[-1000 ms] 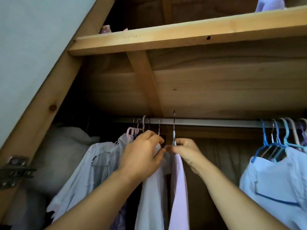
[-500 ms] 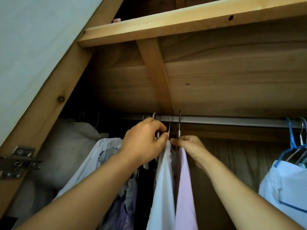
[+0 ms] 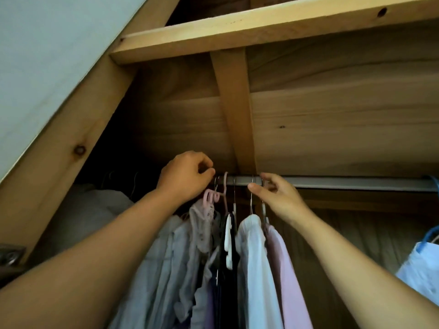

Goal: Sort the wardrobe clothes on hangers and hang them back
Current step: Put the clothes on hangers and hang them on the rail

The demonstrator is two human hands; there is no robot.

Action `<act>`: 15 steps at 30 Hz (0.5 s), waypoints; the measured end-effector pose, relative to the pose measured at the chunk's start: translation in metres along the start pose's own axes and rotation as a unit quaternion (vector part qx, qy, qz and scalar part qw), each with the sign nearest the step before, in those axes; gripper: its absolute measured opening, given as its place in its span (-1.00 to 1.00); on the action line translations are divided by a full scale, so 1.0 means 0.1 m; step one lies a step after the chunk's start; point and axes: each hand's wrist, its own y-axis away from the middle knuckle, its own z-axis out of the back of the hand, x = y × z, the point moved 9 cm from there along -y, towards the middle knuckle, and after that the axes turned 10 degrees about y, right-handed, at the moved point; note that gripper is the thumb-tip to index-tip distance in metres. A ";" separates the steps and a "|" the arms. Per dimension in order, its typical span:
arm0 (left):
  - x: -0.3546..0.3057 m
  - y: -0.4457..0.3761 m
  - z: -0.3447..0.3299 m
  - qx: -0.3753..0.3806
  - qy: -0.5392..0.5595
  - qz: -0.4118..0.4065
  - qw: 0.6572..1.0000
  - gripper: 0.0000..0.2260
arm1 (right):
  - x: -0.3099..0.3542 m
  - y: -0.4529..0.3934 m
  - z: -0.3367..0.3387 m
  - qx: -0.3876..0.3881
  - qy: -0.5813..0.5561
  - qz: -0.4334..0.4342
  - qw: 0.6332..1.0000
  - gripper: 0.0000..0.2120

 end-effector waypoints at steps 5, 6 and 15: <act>0.45 -0.32 -0.47 0.041 0.079 0.045 0.995 -0.69 | 0.05 -0.24 -0.15 -0.017 0.040 0.005 0.999 -0.51; 0.50 -0.37 -0.58 0.061 0.085 0.047 0.993 -0.65 | 0.03 -0.26 -0.17 -0.017 0.034 0.001 0.999 -0.55; 0.81 -0.69 -1.02 0.174 0.023 -0.018 0.984 -0.53 | -0.05 -0.24 -0.41 0.024 -0.103 0.033 0.994 -0.52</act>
